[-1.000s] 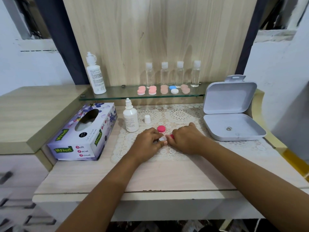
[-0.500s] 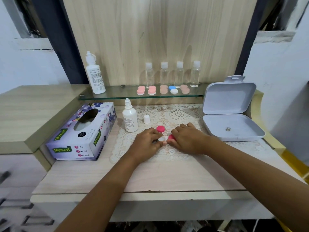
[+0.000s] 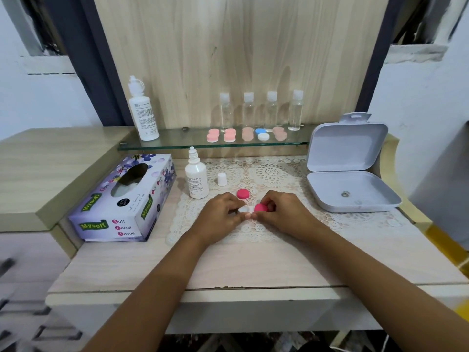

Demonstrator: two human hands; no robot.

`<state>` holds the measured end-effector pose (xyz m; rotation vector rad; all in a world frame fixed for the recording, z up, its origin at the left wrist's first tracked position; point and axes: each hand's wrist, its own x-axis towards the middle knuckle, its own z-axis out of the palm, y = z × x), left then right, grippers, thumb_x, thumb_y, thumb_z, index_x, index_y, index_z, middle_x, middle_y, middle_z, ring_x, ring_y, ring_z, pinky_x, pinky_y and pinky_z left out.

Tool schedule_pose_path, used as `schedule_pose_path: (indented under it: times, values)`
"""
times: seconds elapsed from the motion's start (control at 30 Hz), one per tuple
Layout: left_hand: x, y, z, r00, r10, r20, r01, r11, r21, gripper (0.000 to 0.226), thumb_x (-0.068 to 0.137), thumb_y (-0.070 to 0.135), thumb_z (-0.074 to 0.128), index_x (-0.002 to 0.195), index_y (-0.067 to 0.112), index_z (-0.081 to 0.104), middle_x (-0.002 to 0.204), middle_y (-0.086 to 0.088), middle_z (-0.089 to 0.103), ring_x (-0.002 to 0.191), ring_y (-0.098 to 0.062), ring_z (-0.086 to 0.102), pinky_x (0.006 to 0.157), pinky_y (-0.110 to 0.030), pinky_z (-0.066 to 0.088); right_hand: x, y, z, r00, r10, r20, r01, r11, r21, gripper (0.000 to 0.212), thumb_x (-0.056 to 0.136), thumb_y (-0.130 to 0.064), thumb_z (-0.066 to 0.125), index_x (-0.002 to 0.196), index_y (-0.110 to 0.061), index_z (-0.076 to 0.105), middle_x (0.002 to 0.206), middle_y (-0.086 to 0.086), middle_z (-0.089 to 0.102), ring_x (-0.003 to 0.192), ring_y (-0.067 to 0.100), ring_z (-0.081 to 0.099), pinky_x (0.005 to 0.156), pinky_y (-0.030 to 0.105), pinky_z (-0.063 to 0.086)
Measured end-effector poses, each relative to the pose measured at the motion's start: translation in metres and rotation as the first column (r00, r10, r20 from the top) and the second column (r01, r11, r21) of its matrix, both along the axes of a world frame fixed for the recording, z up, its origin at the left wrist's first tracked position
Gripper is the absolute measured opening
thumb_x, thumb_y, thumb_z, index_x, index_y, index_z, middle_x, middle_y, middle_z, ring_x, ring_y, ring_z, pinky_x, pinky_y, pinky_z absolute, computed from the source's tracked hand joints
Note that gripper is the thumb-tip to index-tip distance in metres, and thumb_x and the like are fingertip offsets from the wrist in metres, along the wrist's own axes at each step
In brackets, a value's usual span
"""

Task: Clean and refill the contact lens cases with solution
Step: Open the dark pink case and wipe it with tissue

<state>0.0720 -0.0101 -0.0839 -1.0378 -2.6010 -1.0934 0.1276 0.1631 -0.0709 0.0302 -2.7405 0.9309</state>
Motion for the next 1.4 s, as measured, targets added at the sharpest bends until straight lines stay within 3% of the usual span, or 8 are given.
schedule_pose_path:
  times: [0.23, 0.37, 0.57, 0.7, 0.9, 1.17, 1.3, 1.4]
  values:
    - [-0.003, 0.001, -0.002, 1.0, -0.024, -0.014, 0.023, 0.999, -0.038, 0.031, 0.085, 0.027, 0.066, 0.111, 0.01, 0.068, 0.107, 0.003, 0.061, 0.096, -0.009, 0.054, 0.08, -0.014, 0.036, -0.002, 0.003, 0.0, 0.989, 0.136, -0.056, -0.13, 0.986, 0.104, 0.023, 0.084, -0.027, 0.067, 0.092, -0.007, 0.06, 0.067, -0.014, 0.045, 0.062, -0.001, 0.041, 0.058, 0.011, 0.035]
    - [-0.004, 0.0, -0.003, 0.999, -0.025, -0.025, 0.024, 0.998, -0.053, 0.03, 0.085, 0.027, 0.067, 0.11, 0.01, 0.069, 0.105, 0.003, 0.061, 0.096, -0.011, 0.056, 0.079, -0.015, 0.036, -0.003, 0.008, -0.001, 0.976, 0.209, -0.063, -0.195, 0.963, 0.184, 0.023, 0.087, -0.026, 0.063, 0.096, -0.005, 0.058, 0.071, -0.011, 0.045, 0.068, 0.013, 0.044, 0.058, 0.011, 0.032]
    - [0.0, 0.0, -0.001, 0.998, -0.022, -0.051, 0.02, 0.999, -0.03, 0.028, 0.085, 0.026, 0.067, 0.109, 0.011, 0.069, 0.104, 0.002, 0.061, 0.09, -0.007, 0.052, 0.077, -0.015, 0.035, -0.009, 0.012, 0.005, 0.96, 0.271, 0.067, -0.266, 0.813, 0.519, 0.026, 0.093, -0.042, 0.043, 0.086, -0.019, 0.034, 0.08, 0.002, 0.046, 0.077, 0.021, 0.044, 0.068, 0.032, 0.035]
    - [0.001, 0.0, -0.001, 0.999, -0.013, -0.035, 0.013, 1.0, -0.007, 0.027, 0.084, 0.025, 0.068, 0.107, 0.011, 0.07, 0.101, 0.005, 0.059, 0.089, -0.008, 0.054, 0.075, -0.014, 0.036, -0.012, 0.012, 0.008, 0.954, 0.275, 0.121, -0.297, 0.792, 0.533, 0.027, 0.094, -0.045, 0.039, 0.084, -0.021, 0.033, 0.079, 0.0, 0.046, 0.077, 0.021, 0.044, 0.068, 0.031, 0.033]
    - [0.002, 0.001, 0.0, 0.999, -0.001, -0.036, 0.001, 1.0, -0.005, 0.029, 0.084, 0.027, 0.068, 0.107, 0.011, 0.07, 0.1, 0.007, 0.059, 0.084, -0.006, 0.052, 0.07, -0.004, 0.033, -0.007, 0.006, 0.004, 0.968, 0.248, 0.033, -0.229, 0.828, 0.512, 0.027, 0.095, -0.042, 0.04, 0.083, -0.018, 0.034, 0.077, 0.005, 0.05, 0.072, 0.022, 0.042, 0.065, 0.03, 0.028]
    - [0.004, 0.0, 0.001, 0.999, 0.03, -0.018, -0.03, 0.999, 0.029, 0.026, 0.08, 0.025, 0.072, 0.103, 0.012, 0.072, 0.095, 0.005, 0.06, 0.082, -0.005, 0.053, 0.07, -0.004, 0.034, -0.004, -0.008, 0.0, 0.996, -0.015, -0.092, 0.076, 0.708, 0.702, 0.048, 0.095, -0.049, 0.029, 0.095, -0.011, 0.059, 0.096, 0.01, 0.068, 0.091, 0.028, 0.061, 0.079, 0.033, 0.034]
    - [0.003, 0.0, 0.0, 1.0, 0.012, -0.009, -0.011, 0.999, 0.033, 0.03, 0.077, 0.027, 0.075, 0.102, 0.011, 0.072, 0.095, 0.0, 0.063, 0.083, -0.01, 0.056, 0.073, -0.014, 0.04, -0.006, -0.009, 0.0, 0.996, -0.03, -0.082, 0.078, 0.716, 0.693, 0.046, 0.095, -0.048, 0.027, 0.098, -0.012, 0.055, 0.098, 0.009, 0.067, 0.092, 0.027, 0.061, 0.082, 0.036, 0.031]
    - [0.002, 0.0, -0.001, 1.0, 0.004, 0.003, -0.004, 0.999, 0.038, 0.032, 0.077, 0.026, 0.075, 0.102, 0.007, 0.072, 0.098, -0.002, 0.064, 0.084, -0.011, 0.058, 0.074, -0.014, 0.041, -0.007, -0.002, 0.005, 0.999, 0.053, 0.005, -0.042, 0.731, 0.681, 0.043, 0.097, -0.048, 0.027, 0.1, -0.011, 0.05, 0.104, 0.01, 0.063, 0.099, 0.027, 0.056, 0.084, 0.038, 0.029]
